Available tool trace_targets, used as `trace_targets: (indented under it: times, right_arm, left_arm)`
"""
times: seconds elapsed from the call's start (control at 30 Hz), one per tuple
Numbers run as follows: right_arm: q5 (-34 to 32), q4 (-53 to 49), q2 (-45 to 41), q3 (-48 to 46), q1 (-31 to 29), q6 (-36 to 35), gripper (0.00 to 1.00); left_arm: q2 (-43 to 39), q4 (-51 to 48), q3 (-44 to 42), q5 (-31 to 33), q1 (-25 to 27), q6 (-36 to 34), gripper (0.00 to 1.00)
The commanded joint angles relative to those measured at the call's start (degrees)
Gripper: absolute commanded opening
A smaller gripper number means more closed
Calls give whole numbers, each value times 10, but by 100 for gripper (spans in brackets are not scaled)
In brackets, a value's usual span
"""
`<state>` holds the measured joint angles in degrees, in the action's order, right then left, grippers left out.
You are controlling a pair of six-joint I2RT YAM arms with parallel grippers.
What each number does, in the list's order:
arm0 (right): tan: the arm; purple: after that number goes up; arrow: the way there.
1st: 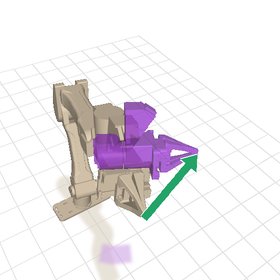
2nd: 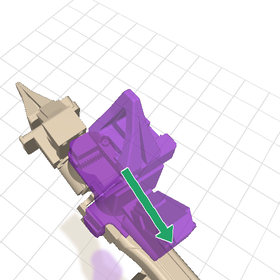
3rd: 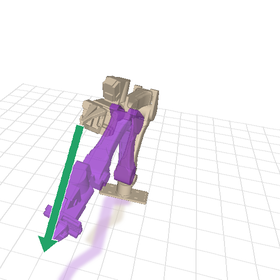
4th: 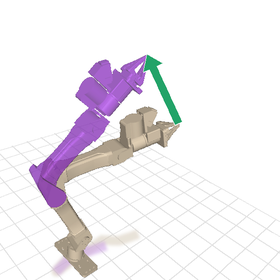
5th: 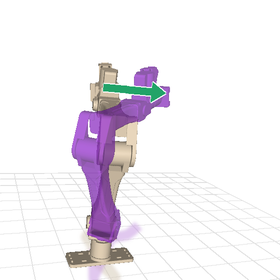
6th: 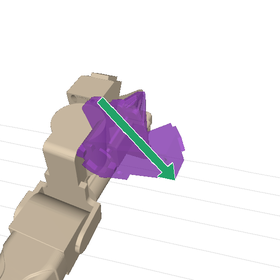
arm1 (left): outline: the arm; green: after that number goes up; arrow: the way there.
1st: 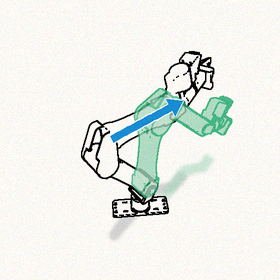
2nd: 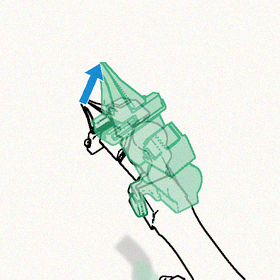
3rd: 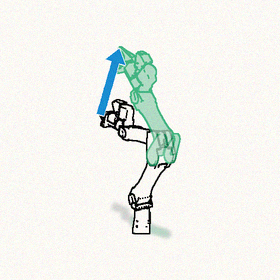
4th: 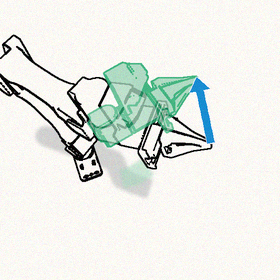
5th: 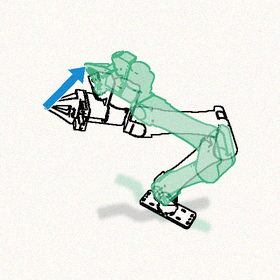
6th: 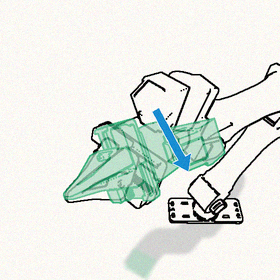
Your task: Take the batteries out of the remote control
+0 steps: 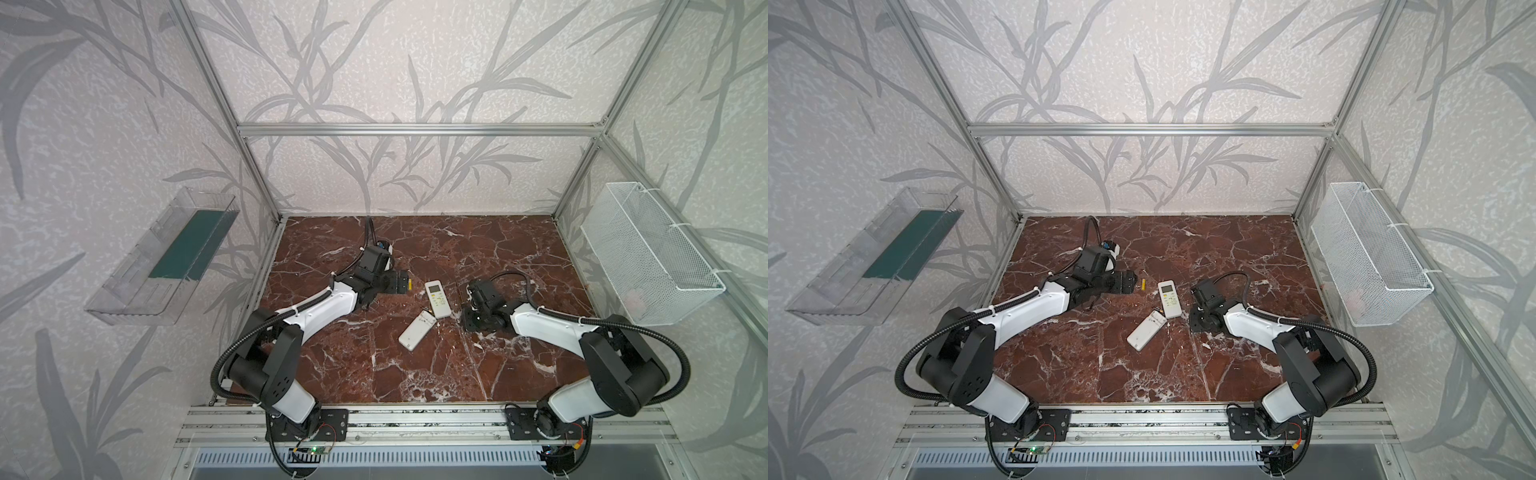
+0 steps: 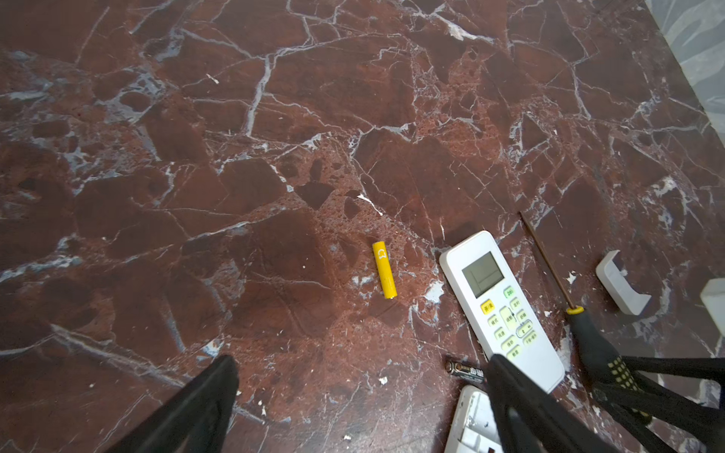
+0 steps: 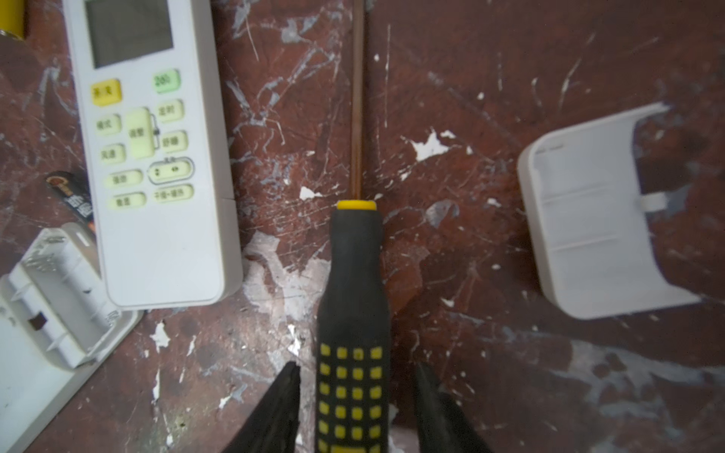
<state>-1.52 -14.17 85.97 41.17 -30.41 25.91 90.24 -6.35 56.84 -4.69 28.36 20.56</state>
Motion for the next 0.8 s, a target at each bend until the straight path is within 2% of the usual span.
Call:
trace_targets:
  times: [0.0, 0.2, 0.33, 0.43, 0.57, 0.7, 0.77]
  right_arm:
    - [-17, -40, -29, 24, 1, -23, 51]
    - [1, -49, -72, 50, 0, -53, 54]
    - [19, -48, -74, 65, 1, -59, 54]
    - [15, -47, -77, 66, 1, -57, 54]
    - [-17, -53, -92, 66, 2, -40, 54]
    - [-65, -69, -123, 61, 6, -24, 55]
    - [-85, -76, -141, 54, 15, -16, 62]
  left_arm:
    - [-10, 12, -2, -20, -1, 4, 99]
    - [3, -8, 15, -30, 1, 6, 99]
    - [13, -49, 37, 36, 19, 25, 99]
    - [37, -107, 84, 39, 35, 69, 99]
    - [103, -231, 192, 2, 49, 110, 99]
    - [150, -256, 246, 11, 84, 140, 99]
    - [175, -284, 284, 28, 105, 148, 99]
